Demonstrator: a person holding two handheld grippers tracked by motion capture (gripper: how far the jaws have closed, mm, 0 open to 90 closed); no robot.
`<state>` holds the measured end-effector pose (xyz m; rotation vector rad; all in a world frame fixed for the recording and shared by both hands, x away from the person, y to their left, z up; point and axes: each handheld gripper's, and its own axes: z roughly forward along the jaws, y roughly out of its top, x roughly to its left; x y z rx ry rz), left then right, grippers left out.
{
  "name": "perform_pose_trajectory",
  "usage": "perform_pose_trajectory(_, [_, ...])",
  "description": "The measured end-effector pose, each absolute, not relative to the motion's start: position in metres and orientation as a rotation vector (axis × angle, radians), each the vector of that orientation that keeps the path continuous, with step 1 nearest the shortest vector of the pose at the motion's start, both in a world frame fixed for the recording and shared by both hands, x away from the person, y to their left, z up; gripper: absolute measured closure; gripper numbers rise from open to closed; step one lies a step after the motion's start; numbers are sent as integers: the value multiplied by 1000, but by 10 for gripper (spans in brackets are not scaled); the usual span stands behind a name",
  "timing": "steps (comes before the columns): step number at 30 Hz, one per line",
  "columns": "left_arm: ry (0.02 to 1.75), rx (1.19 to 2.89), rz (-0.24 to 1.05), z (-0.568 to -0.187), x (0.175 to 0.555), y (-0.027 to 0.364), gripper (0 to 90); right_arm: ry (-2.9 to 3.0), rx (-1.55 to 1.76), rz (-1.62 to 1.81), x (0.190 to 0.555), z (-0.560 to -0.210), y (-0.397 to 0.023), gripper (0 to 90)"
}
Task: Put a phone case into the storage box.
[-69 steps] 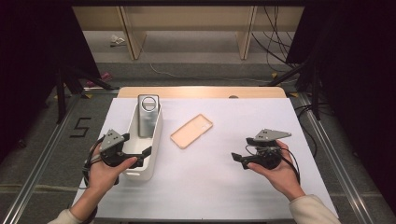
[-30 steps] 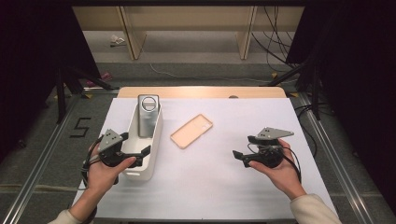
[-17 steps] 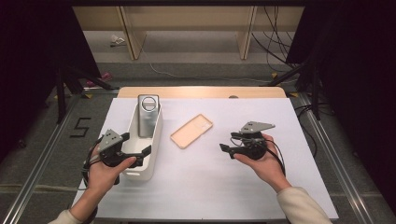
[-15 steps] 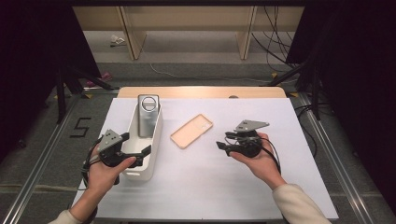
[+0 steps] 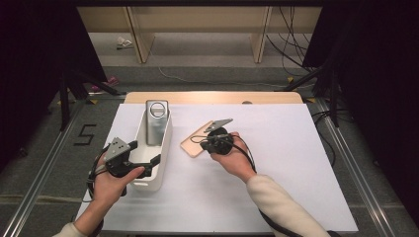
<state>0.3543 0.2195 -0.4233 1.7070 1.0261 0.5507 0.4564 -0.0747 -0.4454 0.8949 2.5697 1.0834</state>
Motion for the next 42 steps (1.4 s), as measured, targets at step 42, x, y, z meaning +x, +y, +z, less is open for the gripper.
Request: perform_pose_trajectory(42, [1018, 1718, 551, -424, 354, 218, 15, 2770, 913, 701, 475, -467, -58, 900])
